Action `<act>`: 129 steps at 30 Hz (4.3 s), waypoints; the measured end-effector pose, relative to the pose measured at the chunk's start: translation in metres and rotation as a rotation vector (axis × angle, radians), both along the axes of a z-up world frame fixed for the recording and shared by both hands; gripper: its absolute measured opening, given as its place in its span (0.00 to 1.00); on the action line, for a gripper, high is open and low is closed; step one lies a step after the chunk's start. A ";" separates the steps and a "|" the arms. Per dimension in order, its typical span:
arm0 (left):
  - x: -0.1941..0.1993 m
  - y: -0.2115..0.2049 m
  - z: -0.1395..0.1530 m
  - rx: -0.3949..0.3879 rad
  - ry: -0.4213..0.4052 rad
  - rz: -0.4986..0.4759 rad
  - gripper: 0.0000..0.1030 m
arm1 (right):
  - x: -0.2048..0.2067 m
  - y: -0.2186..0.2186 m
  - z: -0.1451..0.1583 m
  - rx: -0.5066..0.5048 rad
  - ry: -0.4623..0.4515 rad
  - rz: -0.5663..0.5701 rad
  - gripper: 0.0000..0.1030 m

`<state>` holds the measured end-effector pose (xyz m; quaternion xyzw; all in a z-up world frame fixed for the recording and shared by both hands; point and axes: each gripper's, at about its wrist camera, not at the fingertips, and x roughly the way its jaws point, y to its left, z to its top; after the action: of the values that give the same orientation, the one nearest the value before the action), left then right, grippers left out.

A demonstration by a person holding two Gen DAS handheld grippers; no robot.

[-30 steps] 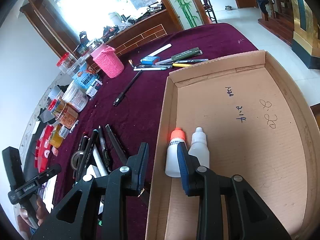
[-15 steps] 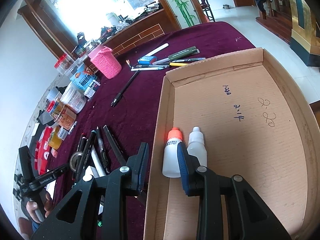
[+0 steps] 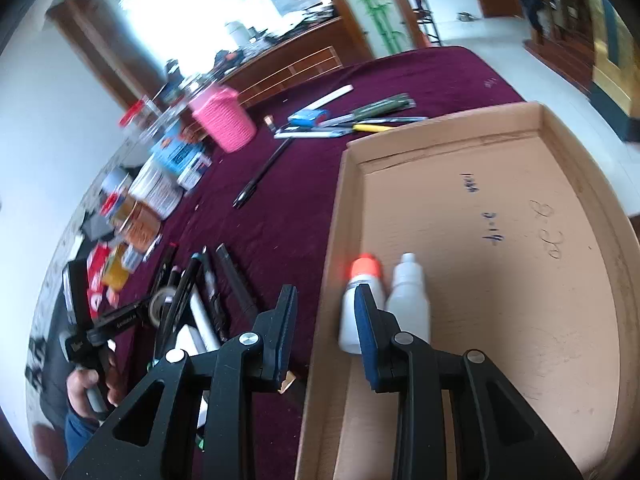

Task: Organize rigid objects
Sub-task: 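Grasp the black marker with red end using the left tool, then grasp a black marker with the right tool, then carry both held markers over the cardboard box with both tools, then lower both markers into the box beside the bottles and open both tools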

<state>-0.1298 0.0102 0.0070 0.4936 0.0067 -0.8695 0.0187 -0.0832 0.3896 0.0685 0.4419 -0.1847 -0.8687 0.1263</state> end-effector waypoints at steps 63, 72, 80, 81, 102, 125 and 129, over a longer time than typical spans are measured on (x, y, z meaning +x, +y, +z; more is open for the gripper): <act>0.034 0.034 0.048 0.254 0.246 -0.238 0.13 | -0.009 -0.104 -0.005 0.107 0.048 0.084 0.12; 0.033 0.037 0.047 0.277 0.229 -0.216 0.13 | -0.012 -0.080 0.002 0.075 0.049 0.036 0.12; 0.045 0.063 0.074 0.296 0.231 -0.243 0.13 | -0.004 -0.035 0.035 0.031 0.085 -0.047 0.12; 0.046 0.071 0.079 0.307 0.223 -0.254 0.13 | -0.003 -0.028 0.038 0.023 0.082 -0.057 0.12; 0.030 0.276 0.053 0.467 -0.073 -0.452 0.13 | -0.003 0.096 -0.003 0.013 -0.064 -0.267 0.13; 0.022 0.303 0.024 0.476 -0.089 -0.395 0.13 | -0.003 0.107 -0.019 -0.018 -0.155 -0.293 0.13; 0.022 0.303 0.024 0.479 -0.098 -0.399 0.13 | -0.003 0.107 -0.018 -0.026 -0.156 -0.285 0.13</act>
<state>-0.1073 0.3131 0.0306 0.5167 0.1137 -0.8049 -0.2688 -0.0867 0.4966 0.0502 0.4758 -0.2661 -0.8383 -0.0074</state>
